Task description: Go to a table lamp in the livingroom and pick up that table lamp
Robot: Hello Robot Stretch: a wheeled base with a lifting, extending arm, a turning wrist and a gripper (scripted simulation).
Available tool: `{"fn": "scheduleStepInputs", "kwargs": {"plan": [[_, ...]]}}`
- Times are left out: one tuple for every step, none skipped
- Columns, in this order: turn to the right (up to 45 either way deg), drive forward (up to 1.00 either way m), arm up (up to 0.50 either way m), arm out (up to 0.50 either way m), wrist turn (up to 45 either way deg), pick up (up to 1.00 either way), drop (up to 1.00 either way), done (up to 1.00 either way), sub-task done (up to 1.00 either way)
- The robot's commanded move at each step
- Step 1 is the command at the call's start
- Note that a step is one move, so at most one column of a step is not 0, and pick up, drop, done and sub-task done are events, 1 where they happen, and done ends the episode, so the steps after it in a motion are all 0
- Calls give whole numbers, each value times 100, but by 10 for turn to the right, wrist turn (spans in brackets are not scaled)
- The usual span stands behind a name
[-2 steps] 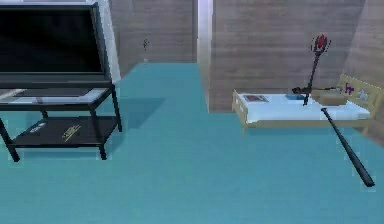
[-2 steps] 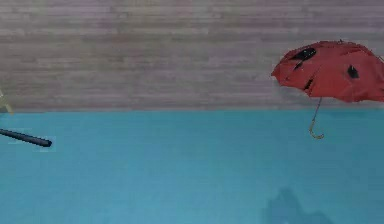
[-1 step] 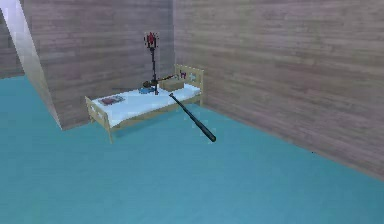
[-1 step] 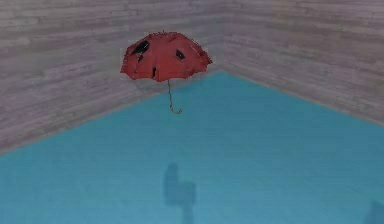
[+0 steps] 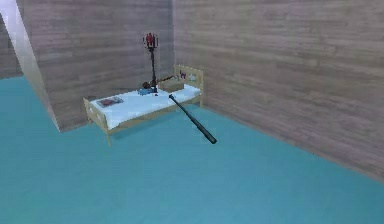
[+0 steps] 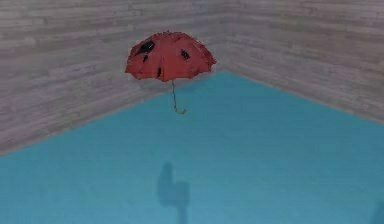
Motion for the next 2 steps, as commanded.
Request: {"fn": "scheduleStepInputs", "kwargs": {"plan": [[-450, 0, 0, 0, 0, 0, 0, 0, 0], [-330, 0, 0, 0, 0, 0, 0, 0, 0]]}}
